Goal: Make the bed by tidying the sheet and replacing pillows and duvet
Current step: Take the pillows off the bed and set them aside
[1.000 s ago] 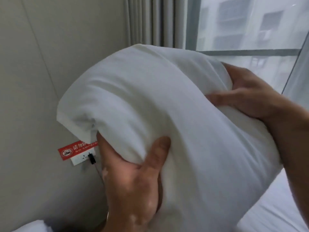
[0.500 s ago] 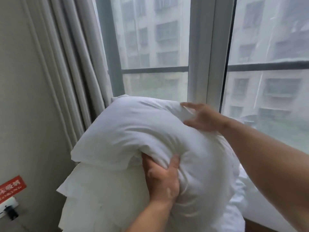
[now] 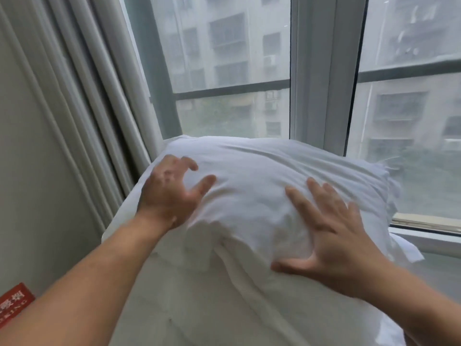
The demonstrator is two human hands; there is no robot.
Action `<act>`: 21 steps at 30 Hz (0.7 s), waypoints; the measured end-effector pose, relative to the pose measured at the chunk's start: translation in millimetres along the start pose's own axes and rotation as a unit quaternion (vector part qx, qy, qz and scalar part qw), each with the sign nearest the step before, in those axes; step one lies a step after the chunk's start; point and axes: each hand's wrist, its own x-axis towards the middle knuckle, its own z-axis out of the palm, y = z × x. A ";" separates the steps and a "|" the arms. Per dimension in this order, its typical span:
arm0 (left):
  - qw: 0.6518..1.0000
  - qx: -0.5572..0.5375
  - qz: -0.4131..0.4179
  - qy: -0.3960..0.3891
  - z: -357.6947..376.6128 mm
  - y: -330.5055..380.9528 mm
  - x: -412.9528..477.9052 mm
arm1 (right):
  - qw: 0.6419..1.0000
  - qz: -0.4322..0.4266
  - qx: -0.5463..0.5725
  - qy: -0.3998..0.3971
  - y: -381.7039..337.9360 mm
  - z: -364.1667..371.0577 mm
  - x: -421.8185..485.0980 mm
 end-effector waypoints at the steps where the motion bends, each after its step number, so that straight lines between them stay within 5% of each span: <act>1: 0.999 0.006 0.016 -0.040 5.1 -16.6 17.0 | 1.000 0.006 0.006 0.010 1.2 3.4 3.1; 6: 0.973 0.068 0.018 -0.221 42.6 -85.5 75.3 | 0.999 0.015 0.029 0.020 17.4 10.5 10.8; 21: 0.942 0.087 0.025 -0.323 146.0 -141.2 47.7 | 0.990 0.111 -0.018 -0.088 48.4 85.3 34.3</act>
